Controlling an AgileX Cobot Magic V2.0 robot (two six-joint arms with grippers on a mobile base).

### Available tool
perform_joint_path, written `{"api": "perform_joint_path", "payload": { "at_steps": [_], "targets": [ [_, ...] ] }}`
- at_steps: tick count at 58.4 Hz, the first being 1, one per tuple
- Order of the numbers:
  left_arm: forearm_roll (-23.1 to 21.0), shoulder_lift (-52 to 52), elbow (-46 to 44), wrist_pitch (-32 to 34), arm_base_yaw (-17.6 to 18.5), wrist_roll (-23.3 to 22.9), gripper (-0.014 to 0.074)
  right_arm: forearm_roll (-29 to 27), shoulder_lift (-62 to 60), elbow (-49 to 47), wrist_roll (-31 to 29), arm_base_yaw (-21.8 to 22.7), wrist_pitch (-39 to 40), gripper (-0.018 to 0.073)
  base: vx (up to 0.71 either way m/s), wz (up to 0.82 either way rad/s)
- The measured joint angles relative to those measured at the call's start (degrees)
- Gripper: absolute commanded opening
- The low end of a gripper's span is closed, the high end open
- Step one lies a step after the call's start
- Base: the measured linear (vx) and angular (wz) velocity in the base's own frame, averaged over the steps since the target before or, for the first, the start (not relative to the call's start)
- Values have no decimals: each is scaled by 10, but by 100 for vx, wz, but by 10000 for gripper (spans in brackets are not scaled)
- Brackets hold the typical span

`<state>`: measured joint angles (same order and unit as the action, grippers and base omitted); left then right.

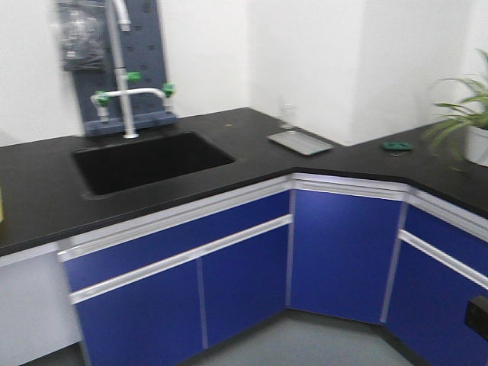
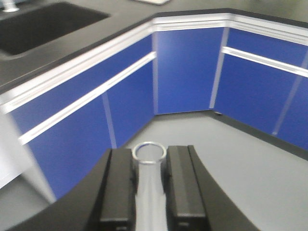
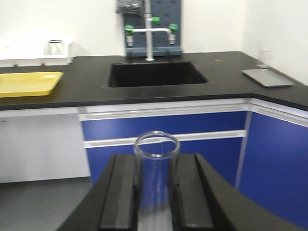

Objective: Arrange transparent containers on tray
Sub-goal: 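Drive the base to the counter with the yellow tray, holding both tubes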

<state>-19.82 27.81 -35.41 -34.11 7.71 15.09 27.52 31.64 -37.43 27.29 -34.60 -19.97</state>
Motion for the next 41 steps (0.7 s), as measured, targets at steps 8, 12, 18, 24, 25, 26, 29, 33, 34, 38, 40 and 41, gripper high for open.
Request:
{"api": "perform_joint_path", "payload": {
  "at_steps": [8,12,18,24,25,26,29,33,34,38,40,41],
  "targets": [
    [0,0,0,0,0,0,2,0,0,0,0,0,0,-13,-3,70],
    [0,0,0,0,0,0,2,0,0,0,0,0,0,-13,4,76],
    [0,0,0,0,0,0,2,0,0,0,0,0,0,-13,9,78],
    [0,0,0,-2,0,0,2,0,0,0,0,0,0,-13,16,75],
    [0,0,0,-4,0,0,2,0,0,0,0,0,0,-13,20,73],
    [0,0,0,-5,0,0,2,0,0,0,0,0,0,-13,21,71],
    [0,0,0,-7,0,0,2,0,0,0,0,0,0,-13,23,69],
    [0,0,0,-6,0,0,2,0,0,0,0,0,0,-13,26,64],
    [0,0,0,-7,0,0,2,0,0,0,0,0,0,-13,27,62],
    [0,0,0,-7,0,0,2,0,0,0,0,0,0,-13,29,56],
    [0,0,0,-7,0,0,2,0,0,0,0,0,0,-13,32,48],
    [0,0,0,-7,0,0,2,0,0,0,0,0,0,-13,33,44]
  ]
}}
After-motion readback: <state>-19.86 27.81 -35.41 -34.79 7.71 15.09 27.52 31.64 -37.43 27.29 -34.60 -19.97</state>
